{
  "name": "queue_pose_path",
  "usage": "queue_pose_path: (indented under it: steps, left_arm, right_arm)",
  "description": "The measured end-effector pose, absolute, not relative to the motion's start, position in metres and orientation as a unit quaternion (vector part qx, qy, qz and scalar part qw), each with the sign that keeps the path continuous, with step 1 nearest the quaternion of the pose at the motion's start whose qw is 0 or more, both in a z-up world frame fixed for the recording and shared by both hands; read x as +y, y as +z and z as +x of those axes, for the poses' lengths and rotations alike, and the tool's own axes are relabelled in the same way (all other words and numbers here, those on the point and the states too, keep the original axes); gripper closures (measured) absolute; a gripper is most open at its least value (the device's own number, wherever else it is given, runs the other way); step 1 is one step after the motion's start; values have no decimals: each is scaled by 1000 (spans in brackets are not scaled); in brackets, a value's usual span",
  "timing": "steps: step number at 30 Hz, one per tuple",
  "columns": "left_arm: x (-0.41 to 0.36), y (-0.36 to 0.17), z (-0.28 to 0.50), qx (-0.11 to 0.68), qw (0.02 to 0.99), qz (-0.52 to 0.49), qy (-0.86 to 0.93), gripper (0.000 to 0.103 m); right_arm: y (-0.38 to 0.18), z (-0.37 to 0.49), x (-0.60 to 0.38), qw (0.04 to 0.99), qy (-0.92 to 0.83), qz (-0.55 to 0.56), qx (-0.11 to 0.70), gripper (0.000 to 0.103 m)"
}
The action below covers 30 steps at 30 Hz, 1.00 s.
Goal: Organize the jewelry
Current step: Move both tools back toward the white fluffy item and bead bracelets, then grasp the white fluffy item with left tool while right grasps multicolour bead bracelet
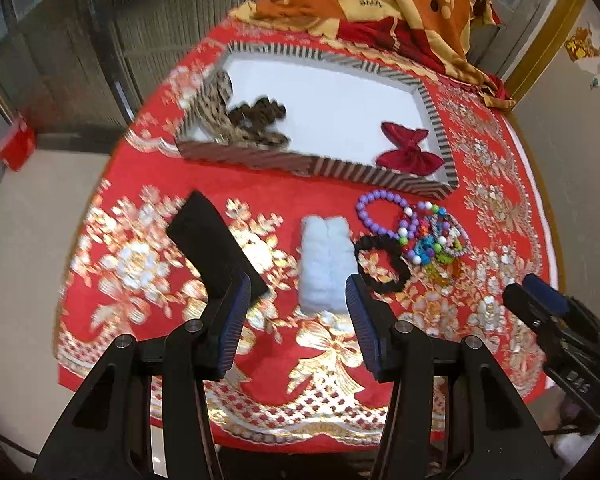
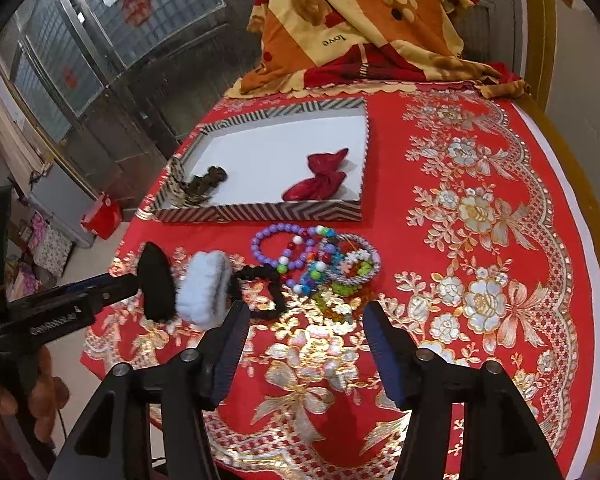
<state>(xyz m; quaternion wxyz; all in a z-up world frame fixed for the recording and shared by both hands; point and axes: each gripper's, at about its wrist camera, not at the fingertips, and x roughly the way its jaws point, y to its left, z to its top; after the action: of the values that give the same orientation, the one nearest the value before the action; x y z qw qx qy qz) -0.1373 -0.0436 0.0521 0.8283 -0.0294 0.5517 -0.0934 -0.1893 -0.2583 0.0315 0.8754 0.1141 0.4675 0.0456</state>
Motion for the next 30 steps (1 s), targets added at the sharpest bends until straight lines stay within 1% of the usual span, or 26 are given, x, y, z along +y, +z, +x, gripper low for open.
queue_pose_path:
  steps: [6,9,10,11,12,15,29,30]
  left_arm:
    - [-46,34,-131,578,807,-47,-113,54]
    - [-49,26,-128,588,797,-56,-129,54]
    - [-50,23,-126,591,794,-56,-130,53]
    - [-50,21,-125,593,792,-55,-131,51]
    - [-51,17,-122,597,789,-57,-133,47]
    - [-51,10,-115,604,783,-65,-134,45]
    - [-68,-20,-88,632,760,-39,-144,45]
    - [-69,-22,-87,635,759,-38,-142,45]
  right_arm:
    - [17,-176,-265,871,46,121,474,47]
    - [12,-165,-266,868,48,125,478,52]
    - [9,-160,-266,867,53,130,479,56]
    - [8,-156,-266,866,56,132,479,56]
    - [7,-151,-265,866,57,131,479,57]
    - [2,-138,-264,863,57,130,485,58]
    - [-18,-96,-260,849,54,121,511,58]
    - [-19,-94,-259,849,54,118,512,61]
